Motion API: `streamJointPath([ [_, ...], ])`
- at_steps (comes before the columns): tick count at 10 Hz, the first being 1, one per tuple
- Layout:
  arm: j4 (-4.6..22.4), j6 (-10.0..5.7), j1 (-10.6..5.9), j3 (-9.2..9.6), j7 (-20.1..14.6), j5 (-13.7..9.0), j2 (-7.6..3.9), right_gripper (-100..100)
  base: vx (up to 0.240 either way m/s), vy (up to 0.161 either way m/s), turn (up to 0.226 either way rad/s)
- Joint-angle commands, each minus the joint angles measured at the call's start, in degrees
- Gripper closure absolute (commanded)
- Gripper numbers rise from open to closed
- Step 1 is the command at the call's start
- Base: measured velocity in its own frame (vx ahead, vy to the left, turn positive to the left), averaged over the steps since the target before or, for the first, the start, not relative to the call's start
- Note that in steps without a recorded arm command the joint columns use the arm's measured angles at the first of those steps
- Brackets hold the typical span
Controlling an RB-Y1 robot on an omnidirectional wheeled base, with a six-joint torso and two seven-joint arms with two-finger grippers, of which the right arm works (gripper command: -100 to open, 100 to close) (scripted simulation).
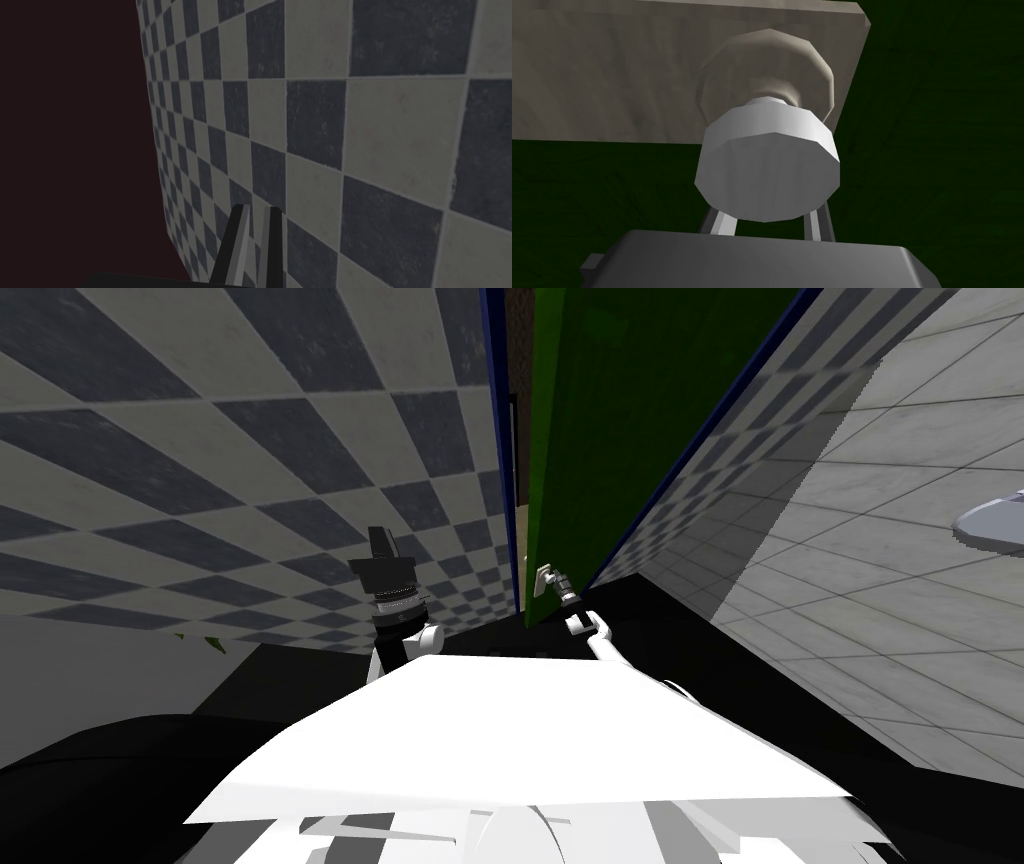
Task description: Pull the door open
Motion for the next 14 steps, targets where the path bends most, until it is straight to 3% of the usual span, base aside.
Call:
streamJointPath([
  [1, 1.55, -1.01, -1.57, 2.59, -2.78, -2.18, 1.2, 100, -0.048, -0.06, 0.01],
  [3, 1.55, -1.01, -1.57, 2.59, -2.78, -2.18, 1.2, 100, -0.021, -0.027, 0.023],
  [4, 1.69, -0.57, -2.0, 3.66, -5.01, -4.26, 1.35, 100, -0.026, -0.032, -0.004],
  [6, 1.69, -0.57, -2.0, 3.66, -5.01, -4.26, 1.35, 100, -0.023, -0.027, 0.017],
  [7, 1.83, -0.12, -2.43, 4.73, -7.24, -6.35, 1.5, 100, -0.033, -0.03, 0.009],
  [10, 1.83, -0.12, -2.43, 4.73, -7.24, -6.35, 1.5, 100, -0.009, -0.027, -0.001],
  [11, 1.97, 0.32, -2.86, 5.8, -9.47, -8.44, 1.65, 100, -0.03, -0.037, 0.024],
  [13, 1.97, 0.32, -2.86, 5.8, -9.47, -8.44, 1.65, 100, -0.016, -0.026, 0.02],
  [14, 2.11, 0.76, -3.29, 6.87, -11.7, -10.52, 1.8, 100, -0.016, -0.032, 0.018],
])
